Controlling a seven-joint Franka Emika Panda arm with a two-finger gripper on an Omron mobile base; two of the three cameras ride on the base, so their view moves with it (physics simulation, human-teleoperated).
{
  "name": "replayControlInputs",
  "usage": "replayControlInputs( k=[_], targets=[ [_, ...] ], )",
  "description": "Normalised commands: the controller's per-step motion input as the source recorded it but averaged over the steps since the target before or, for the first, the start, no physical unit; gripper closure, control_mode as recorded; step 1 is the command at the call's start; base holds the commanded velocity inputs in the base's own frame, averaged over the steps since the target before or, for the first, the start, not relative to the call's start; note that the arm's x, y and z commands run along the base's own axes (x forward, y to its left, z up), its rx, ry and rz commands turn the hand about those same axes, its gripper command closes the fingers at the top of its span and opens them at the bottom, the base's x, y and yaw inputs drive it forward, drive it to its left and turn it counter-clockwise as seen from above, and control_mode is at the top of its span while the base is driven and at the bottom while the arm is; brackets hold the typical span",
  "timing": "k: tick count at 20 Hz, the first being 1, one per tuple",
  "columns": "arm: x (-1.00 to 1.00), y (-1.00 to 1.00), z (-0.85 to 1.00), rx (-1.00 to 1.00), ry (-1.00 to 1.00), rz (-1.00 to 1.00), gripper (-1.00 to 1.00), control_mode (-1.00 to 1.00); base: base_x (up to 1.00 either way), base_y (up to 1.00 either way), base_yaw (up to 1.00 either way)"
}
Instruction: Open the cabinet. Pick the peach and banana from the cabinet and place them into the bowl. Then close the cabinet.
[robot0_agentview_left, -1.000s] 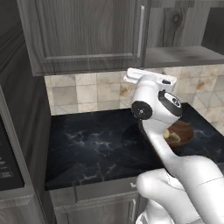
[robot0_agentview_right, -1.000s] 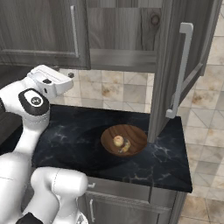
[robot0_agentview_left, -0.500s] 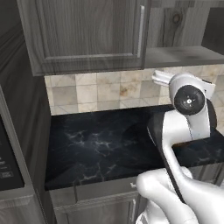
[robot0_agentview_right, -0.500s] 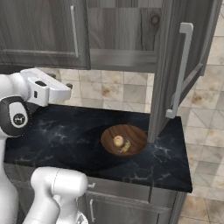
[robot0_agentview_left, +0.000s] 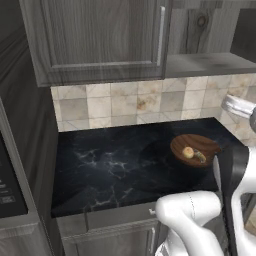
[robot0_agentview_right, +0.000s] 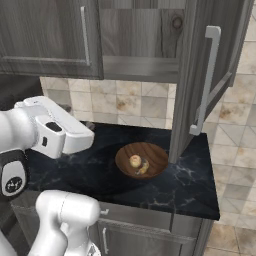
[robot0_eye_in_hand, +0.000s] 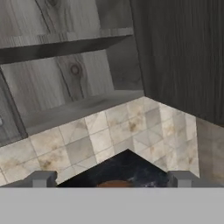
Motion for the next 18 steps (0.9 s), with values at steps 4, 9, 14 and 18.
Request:
replayControlInputs(
  k=[4, 9, 14, 18],
  targets=[
    [-1.0, -0.67, 0.17, 0.15, 0.04, 0.0, -1.0, -1.0, 0.0, 0.0, 0.0],
    [-0.9, -0.37, 0.08, 0.08, 0.04, 0.05, -1.0, -1.0, 0.0, 0.0, 0.0],
    [-0.71, 0.0, -0.03, -0.05, -0.04, 0.06, -1.0, -1.0, 0.0, 0.0, 0.0],
    [-0.86, -0.25, 0.0, 0.0, 0.0, 0.08, -1.0, -1.0, 0.0, 0.0, 0.0]
  ],
)
